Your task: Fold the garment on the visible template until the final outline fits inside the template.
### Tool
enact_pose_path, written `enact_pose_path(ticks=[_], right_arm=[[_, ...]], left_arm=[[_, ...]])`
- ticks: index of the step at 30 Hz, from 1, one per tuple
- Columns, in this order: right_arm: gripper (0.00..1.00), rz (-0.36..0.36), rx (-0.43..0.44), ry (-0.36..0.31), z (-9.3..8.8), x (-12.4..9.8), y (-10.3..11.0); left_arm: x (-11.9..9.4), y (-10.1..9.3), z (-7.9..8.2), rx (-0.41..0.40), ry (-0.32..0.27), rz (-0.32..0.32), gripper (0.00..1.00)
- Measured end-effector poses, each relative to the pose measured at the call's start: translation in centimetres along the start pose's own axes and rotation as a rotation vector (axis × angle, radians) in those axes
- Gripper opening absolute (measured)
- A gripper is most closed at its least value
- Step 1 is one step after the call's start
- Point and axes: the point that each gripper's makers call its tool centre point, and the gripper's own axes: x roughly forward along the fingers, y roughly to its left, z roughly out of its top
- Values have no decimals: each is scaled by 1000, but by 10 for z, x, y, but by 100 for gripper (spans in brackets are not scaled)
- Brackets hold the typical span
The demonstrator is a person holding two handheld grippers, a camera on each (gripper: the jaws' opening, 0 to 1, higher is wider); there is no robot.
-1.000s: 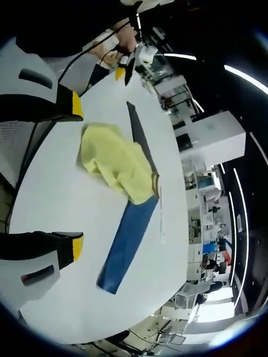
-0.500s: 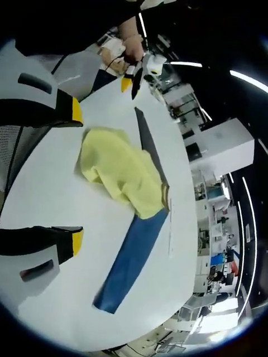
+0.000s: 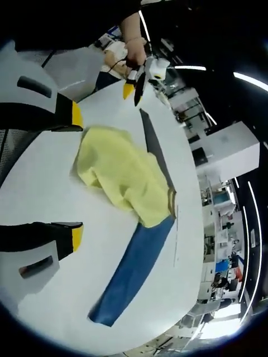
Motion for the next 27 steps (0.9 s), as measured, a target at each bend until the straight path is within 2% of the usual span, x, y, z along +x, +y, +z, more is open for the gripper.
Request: enact_pose_path(ticks=[12, 27], right_arm=[[59, 39, 9, 64, -13, 34, -2], [52, 80, -23, 132, -23, 64, -1]], left_arm=[[42, 1, 6, 21, 6, -25, 58], [83, 1, 8, 57, 30, -70, 53]])
